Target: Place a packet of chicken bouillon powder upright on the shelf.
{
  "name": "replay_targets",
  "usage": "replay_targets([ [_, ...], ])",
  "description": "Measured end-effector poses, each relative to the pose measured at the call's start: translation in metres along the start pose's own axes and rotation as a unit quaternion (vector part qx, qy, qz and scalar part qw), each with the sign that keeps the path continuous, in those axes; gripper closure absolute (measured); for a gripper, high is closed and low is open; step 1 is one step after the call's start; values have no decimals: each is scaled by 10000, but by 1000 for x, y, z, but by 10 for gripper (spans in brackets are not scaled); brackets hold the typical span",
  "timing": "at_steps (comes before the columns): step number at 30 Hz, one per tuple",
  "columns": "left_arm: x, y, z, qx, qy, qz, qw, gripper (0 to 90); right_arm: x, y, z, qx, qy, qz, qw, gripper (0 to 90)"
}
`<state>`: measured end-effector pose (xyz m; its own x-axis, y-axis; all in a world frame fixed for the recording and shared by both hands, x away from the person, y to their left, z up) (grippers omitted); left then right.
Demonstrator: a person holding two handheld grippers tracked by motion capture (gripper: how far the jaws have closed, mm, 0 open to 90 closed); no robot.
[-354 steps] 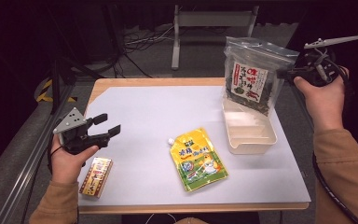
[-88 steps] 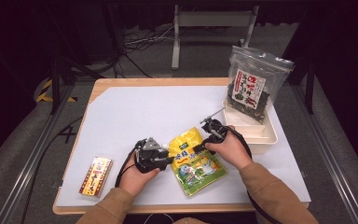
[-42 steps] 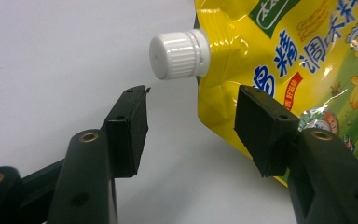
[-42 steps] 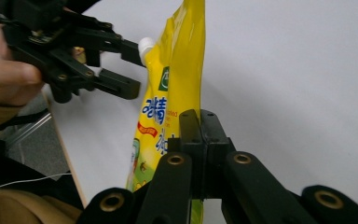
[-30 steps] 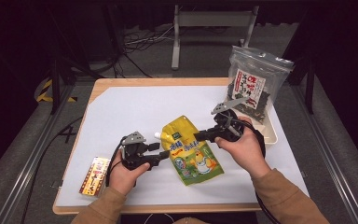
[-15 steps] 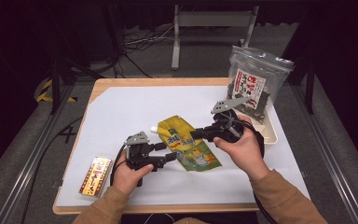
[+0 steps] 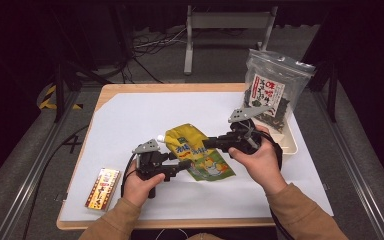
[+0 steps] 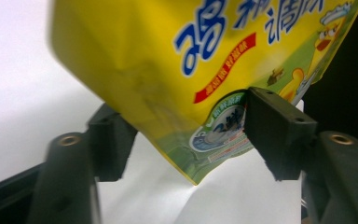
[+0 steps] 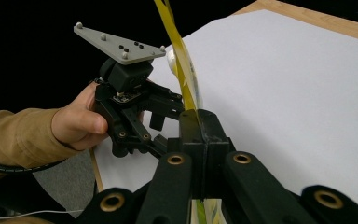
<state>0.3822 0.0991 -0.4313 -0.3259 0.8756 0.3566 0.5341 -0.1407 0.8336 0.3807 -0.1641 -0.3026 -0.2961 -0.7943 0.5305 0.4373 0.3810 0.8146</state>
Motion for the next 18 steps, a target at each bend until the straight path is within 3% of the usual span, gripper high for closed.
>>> replay_targets([
  [4,8,4,-2,-157,233,55,9996,576,-1,-3,-2,-35,34,-89,9999,900],
  [7,11,7,-6,-312,334,87,9989,633,-1,-5,-3,-48,18,-122,9999,900],
  [12,17,12,-13,-645,593,208,9959,712,-2,-6,-2,80,-127,-65,9999,899],
  [18,29,19,-14,-707,793,163,9942,736,-6,-11,0,320,-448,128,9984,895],
])
Point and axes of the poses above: each handheld gripper's, and its own axes: x roughly backward along the jaws, y roughly out of its top, z roughly to its left, the point moved 1 cm from there along -x, roughly forward along the jaws, and after that the axes turned 1 degree about z, right-handed, at the moved point
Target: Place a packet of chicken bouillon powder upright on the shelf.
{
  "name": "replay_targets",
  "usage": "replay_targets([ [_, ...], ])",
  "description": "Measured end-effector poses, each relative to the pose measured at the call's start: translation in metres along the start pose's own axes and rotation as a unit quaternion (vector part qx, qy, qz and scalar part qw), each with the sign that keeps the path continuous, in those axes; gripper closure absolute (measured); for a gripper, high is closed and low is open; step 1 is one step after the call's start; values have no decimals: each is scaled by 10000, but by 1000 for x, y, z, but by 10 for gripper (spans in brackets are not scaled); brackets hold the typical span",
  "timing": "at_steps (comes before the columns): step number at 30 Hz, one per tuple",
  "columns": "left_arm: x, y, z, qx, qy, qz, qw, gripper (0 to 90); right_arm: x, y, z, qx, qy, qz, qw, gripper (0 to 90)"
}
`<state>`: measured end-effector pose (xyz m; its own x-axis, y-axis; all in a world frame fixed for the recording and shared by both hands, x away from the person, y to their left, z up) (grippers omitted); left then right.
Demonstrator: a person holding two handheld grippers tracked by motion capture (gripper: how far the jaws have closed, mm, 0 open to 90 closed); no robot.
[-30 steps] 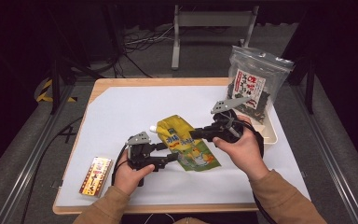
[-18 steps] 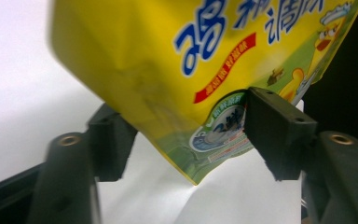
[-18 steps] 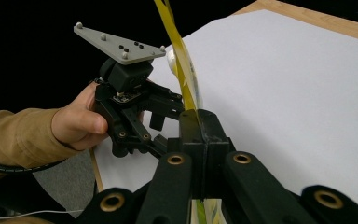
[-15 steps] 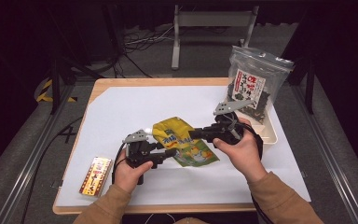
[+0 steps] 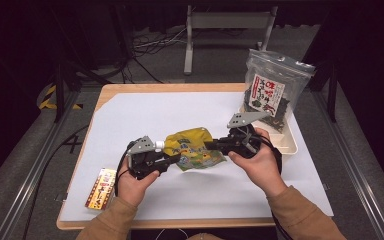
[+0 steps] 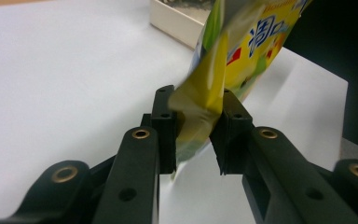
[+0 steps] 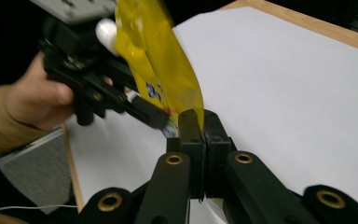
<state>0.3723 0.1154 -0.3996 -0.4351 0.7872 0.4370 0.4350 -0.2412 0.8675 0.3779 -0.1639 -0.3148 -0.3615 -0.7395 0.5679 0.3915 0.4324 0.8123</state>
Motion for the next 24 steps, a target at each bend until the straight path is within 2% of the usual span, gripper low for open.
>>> replay_targets([
  [6,1,-1,2,20,67,68,10000,759,-11,-6,2,192,-87,190,9996,889],
  [8,2,0,2,-63,9,69,10000,767,-14,-6,3,354,-165,268,9989,856],
  [15,5,3,0,-146,-126,49,9998,778,-15,-5,3,460,-49,347,9983,786],
  [20,5,7,-6,-318,-282,68,9991,779,-18,-5,4,625,-24,507,9968,766],
  [22,5,9,-8,-426,-259,85,9987,779,-20,-6,6,720,-75,579,9957,798],
  [24,4,10,-8,-362,-288,49,9989,778,-20,-6,7,725,-76,619,9954,849],
])
Point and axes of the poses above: each handheld gripper's, and its own axes: x roughly backward along the jaws, y roughly out of its top, z roughly to its left, the point moved 1 cm from there along -x, roughly forward along the jaws, and after that the axes turned 1 degree about z, right-handed, at the moved point
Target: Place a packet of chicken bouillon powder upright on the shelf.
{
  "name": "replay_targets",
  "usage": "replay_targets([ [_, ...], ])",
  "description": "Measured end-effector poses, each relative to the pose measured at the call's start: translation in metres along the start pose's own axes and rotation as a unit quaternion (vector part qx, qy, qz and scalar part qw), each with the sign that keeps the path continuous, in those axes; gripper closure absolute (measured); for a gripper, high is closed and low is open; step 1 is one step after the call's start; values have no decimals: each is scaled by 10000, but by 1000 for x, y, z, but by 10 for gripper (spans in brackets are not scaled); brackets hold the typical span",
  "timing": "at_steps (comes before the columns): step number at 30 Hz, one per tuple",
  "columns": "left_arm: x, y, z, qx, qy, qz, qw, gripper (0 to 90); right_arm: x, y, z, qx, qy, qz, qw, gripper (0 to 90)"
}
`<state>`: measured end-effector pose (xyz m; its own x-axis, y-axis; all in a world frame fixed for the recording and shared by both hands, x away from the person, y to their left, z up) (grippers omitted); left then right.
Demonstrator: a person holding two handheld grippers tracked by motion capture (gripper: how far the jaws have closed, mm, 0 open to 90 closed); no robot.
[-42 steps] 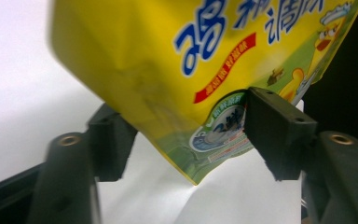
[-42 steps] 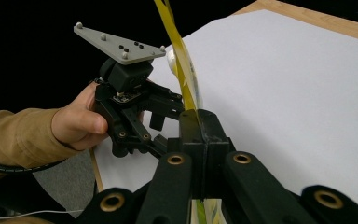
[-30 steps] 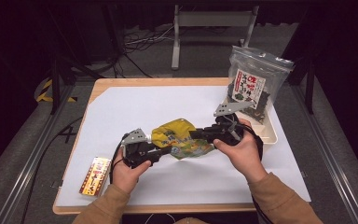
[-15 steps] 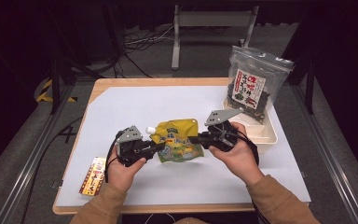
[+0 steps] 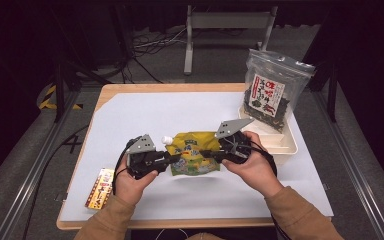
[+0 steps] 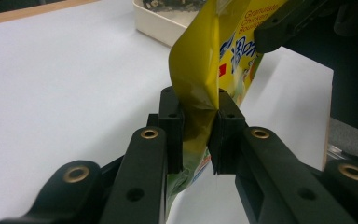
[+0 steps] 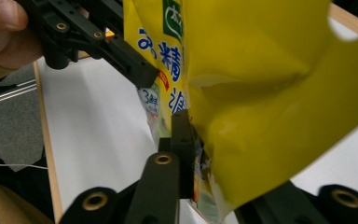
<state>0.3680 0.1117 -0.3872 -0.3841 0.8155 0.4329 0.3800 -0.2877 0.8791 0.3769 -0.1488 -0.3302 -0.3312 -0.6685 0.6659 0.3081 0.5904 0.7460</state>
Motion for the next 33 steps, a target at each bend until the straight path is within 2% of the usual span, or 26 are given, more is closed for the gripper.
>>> replay_targets([
  [3,-1,1,1,104,-108,-161,9998,755,4,0,1,-27,-39,3,10000,877],
  [5,-2,2,4,177,-112,-321,9993,673,10,0,0,-110,-62,-23,9999,882],
  [7,1,2,8,312,-187,-533,9979,640,18,0,-1,-181,-87,-111,9997,887],
  [10,6,6,8,254,-101,-698,9972,568,29,-1,-3,-248,-167,-169,9994,896],
  [13,10,8,8,161,-23,-759,9970,538,35,-2,-6,-289,-179,-191,9992,900],
  [16,14,9,9,55,96,-777,9969,520,47,-4,-11,-336,-304,-248,9987,900],
  [29,28,7,17,68,362,-799,9961,496,97,-7,-32,-605,-694,-536,9943,900],
  [33,30,5,18,82,427,-734,9964,478,111,-7,-39,-668,-792,-603,9928,900],
])
Point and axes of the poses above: each handheld gripper's, and its own axes: x roughly backward along the jaws, y roughly out of its top, z roughly to its left, the point moved 1 cm from there along -x, roughly forward along the jaws, and after that the axes turned 1 degree about z, right-handed, at the moved point
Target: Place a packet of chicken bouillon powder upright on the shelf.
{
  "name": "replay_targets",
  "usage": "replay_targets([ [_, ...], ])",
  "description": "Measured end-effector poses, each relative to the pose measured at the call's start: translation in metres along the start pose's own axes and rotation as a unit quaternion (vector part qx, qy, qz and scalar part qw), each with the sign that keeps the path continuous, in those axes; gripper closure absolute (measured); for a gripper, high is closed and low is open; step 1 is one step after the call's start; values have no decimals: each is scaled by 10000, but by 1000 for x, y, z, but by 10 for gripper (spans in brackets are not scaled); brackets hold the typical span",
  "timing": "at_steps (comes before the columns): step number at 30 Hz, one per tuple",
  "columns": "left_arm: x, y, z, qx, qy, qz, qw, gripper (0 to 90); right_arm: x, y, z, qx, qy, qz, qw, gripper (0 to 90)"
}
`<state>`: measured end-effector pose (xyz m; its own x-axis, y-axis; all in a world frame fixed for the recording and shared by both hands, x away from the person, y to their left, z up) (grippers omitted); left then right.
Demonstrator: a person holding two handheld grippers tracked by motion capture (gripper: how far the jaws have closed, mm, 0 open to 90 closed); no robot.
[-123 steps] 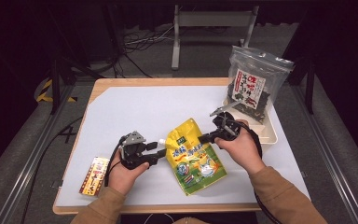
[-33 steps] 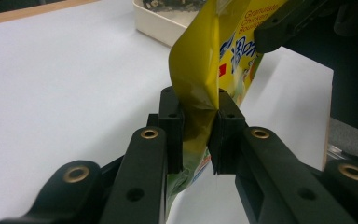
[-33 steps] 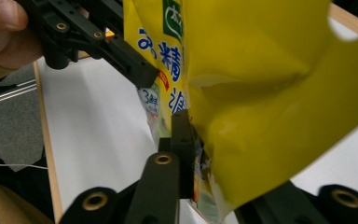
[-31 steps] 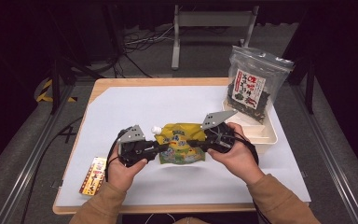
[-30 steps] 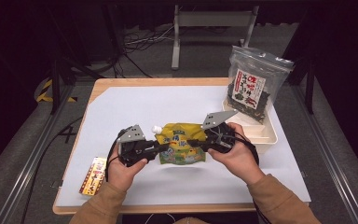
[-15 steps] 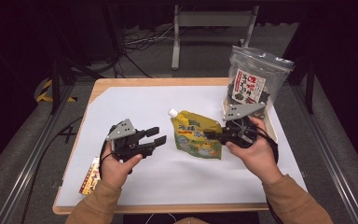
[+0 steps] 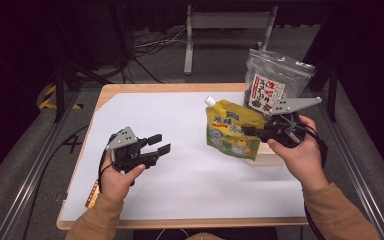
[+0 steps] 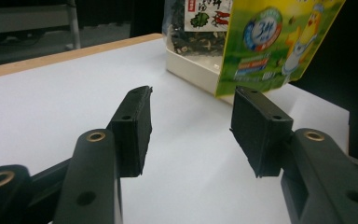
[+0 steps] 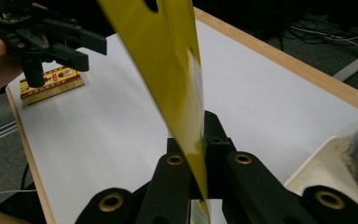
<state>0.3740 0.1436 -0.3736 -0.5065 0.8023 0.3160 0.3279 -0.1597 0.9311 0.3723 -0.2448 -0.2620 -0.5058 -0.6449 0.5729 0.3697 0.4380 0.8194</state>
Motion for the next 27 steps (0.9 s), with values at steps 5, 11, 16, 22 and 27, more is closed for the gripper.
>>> replay_targets([
  [5,-2,0,3,11,11,91,10000,441,13,1,-11,-83,-127,-120,9998,900],
  [11,-1,-1,6,28,57,119,9999,428,29,2,-21,-125,-266,-231,9993,900],
  [16,2,-2,8,73,92,148,9998,421,39,3,-31,-156,-340,-289,9989,900],
  [22,3,-4,10,117,136,129,9998,420,49,1,-44,-174,-457,-306,9983,900],
  [27,5,-4,11,169,151,137,9996,420,54,-3,-54,-178,-473,-307,9982,900],
])
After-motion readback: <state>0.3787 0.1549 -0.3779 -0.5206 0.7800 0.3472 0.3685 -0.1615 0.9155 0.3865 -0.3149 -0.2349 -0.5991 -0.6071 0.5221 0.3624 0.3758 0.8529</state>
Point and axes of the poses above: each handheld gripper's, and its own axes: x roughly backward along the jaws, y roughly out of its top, z roughly to its left, the point moved 1 cm from there along -x, roughly forward along the jaws, and after that the axes turned 1 degree about z, right-handed, at the moved point
